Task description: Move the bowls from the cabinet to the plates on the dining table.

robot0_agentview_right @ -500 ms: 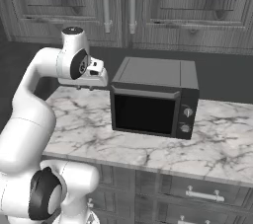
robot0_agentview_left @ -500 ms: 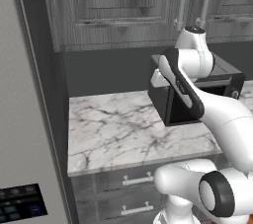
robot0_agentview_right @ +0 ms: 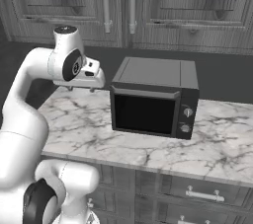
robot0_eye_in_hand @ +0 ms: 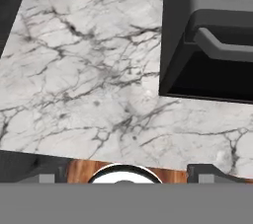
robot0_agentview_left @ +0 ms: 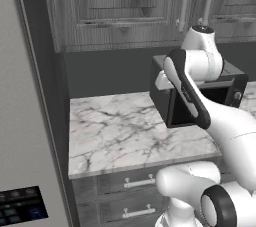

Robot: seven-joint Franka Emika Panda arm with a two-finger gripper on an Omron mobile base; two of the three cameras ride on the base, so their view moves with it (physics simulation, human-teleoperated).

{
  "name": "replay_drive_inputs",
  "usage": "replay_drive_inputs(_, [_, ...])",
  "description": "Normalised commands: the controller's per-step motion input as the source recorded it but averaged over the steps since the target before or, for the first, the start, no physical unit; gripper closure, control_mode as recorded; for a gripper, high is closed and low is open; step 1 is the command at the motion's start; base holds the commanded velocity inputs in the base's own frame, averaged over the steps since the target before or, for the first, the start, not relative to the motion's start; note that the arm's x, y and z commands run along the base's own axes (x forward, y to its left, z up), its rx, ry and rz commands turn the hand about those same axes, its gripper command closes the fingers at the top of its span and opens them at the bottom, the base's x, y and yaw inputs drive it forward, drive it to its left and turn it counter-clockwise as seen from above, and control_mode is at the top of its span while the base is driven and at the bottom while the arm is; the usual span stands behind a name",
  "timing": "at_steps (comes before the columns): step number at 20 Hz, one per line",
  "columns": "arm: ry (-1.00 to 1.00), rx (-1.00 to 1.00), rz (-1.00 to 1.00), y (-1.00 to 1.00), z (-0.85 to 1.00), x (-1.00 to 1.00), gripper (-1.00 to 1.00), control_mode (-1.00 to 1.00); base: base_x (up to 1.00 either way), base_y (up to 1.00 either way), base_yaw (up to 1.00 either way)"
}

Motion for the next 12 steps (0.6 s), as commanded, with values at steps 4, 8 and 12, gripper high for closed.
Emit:
replay_drive_inputs(4, [-0.13,-0.03,-0.01,0.12,0.37,-0.78,-1.0,-1.0,0.0,0.0,0.0])
replay_drive_inputs(8, [-0.31,-0.01,0.0,0.09,0.49,-0.46,-1.0,-1.0,0.0,0.0,0.0])
replay_drive_inputs(12, [-0.39,0.0,0.0,0.02,0.54,-0.3,-1.0,-1.0,0.0,0.0,0.0])
